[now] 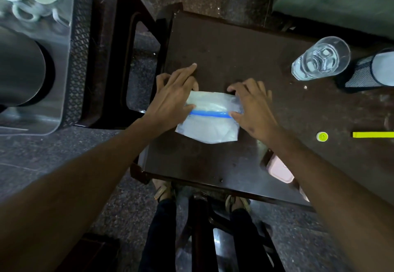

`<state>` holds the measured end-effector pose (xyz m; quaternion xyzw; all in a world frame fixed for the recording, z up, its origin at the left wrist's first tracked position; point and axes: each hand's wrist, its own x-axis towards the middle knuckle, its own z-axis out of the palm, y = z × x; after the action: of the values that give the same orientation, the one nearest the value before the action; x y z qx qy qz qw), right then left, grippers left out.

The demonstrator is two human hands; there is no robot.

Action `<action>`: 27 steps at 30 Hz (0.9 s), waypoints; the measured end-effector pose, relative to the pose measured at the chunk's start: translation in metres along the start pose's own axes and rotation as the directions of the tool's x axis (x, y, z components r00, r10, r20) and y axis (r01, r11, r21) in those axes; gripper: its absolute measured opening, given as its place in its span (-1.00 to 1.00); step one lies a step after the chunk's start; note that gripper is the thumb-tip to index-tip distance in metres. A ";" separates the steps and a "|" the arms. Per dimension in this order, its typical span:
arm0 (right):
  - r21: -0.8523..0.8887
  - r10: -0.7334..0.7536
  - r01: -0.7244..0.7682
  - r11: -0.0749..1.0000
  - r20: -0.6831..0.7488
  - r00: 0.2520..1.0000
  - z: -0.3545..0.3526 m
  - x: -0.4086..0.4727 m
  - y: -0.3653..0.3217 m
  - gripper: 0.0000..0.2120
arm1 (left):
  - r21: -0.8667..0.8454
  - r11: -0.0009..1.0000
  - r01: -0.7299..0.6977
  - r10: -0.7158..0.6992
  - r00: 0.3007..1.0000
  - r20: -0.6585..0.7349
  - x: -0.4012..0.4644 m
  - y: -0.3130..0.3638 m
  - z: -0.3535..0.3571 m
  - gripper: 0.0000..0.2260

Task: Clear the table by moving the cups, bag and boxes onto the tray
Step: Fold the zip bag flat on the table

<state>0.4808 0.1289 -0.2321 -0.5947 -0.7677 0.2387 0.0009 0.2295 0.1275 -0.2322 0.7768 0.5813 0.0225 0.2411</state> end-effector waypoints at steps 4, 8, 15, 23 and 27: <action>0.004 -0.048 0.048 0.999 -0.064 0.997 -0.005 -0.004 -0.009 -0.72 | 0.025 0.994 -0.107 0.110 0.988 -0.110 -0.007 0.010 -0.002 -0.72; -0.133 -0.152 0.134 0.982 -0.136 0.979 -0.009 -0.029 -0.025 -0.70 | 0.143 0.963 -0.230 0.256 0.944 -0.209 -0.033 0.011 0.004 -0.76; -0.244 -0.247 0.260 0.934 0.082 0.966 0.026 -0.090 -0.029 -0.68 | 0.270 0.900 -0.341 0.377 0.922 -0.093 -0.087 0.003 0.034 -0.81; -0.200 -0.246 0.261 0.944 0.096 0.964 0.043 -0.125 -0.027 -0.59 | 0.123 0.936 -0.329 0.320 0.944 0.085 -0.130 0.004 0.050 -0.76; -0.140 -0.242 0.259 0.956 0.130 0.962 0.044 -0.122 -0.034 -0.42 | 0.128 0.943 -0.309 0.289 0.945 0.152 -0.142 0.002 0.054 -0.50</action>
<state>0.4725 -0.0052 -0.2242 -0.4765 -0.8521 0.2085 -0.0580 0.2024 -0.0218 -0.2443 0.8718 0.4395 -0.0359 0.2134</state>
